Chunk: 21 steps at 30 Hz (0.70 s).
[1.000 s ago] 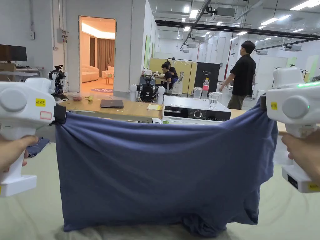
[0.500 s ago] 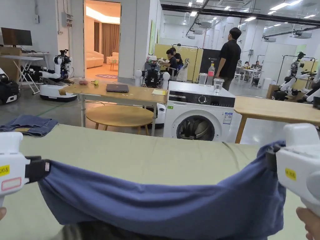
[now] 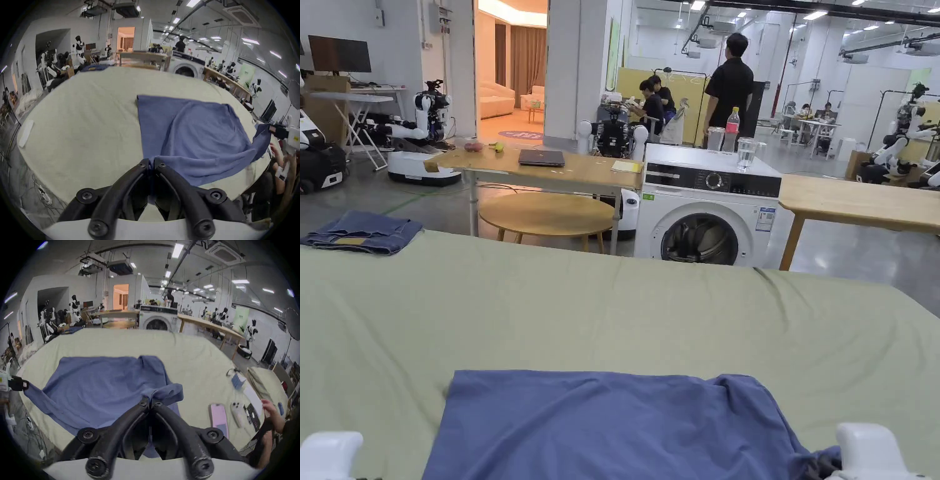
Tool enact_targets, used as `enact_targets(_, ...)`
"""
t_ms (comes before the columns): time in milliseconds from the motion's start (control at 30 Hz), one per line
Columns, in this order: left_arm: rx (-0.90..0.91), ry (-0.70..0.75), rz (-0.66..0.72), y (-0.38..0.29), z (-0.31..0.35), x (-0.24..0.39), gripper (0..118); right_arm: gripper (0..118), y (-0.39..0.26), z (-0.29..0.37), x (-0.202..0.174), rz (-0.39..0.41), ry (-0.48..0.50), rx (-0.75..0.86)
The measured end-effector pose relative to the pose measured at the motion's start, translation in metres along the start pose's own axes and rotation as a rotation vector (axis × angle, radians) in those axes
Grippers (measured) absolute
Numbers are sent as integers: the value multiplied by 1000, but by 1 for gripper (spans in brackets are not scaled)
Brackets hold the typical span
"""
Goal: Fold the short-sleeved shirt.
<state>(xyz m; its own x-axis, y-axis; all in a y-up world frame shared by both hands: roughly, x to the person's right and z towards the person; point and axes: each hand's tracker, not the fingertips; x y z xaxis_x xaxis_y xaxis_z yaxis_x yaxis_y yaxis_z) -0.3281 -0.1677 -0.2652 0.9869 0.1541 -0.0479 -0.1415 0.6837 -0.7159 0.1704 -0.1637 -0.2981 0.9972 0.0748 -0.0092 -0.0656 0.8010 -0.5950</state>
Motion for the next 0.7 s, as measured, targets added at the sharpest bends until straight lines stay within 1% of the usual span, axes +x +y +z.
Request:
enact_targets(100,-49,17,-6,-7,-19,1,0,1,-16,-24,2,-20,4,-59)
enact_targets(133,-59,16,4,-6,-24,0,6,6,-20,-29,2,-22,11,-56)
enact_targets(167,-70,14,15,-7,-30,-2,19,17,-21,-32,2,-25,11,-68)
enact_targets(200,-76,11,25,-6,-33,-3,35,35,-21,-37,2,-30,9,-78)
enact_targets(233,-76,9,32,-3,-35,-3,43,57,-20,-39,4,-37,13,-72)
enact_targets(267,-71,10,37,-1,-35,-3,43,60,-19,-38,3,-46,20,-62)
enact_targets(333,-39,12,48,4,-31,2,45,59,-14,-39,0,-58,19,-34)
enact_targets(400,22,4,35,12,-27,9,47,59,-6,-36,-6,-50,14,13)
enact_targets(467,82,4,16,19,-24,18,47,59,2,-34,-14,-50,34,66)
enact_targets(567,198,-21,-49,26,-16,43,46,59,12,-29,-33,-72,63,157)
enact_targets(600,233,-18,-71,27,-14,53,46,54,14,-27,-40,-73,64,189)
enact_targets(633,281,-21,-93,27,-11,63,35,30,15,-24,-48,-70,67,231)
enact_targets(667,320,-26,-111,26,-9,70,17,3,15,-23,-53,-67,75,265)
enact_targets(700,351,-28,-135,26,-7,80,0,0,17,-21,-61,-58,76,293)
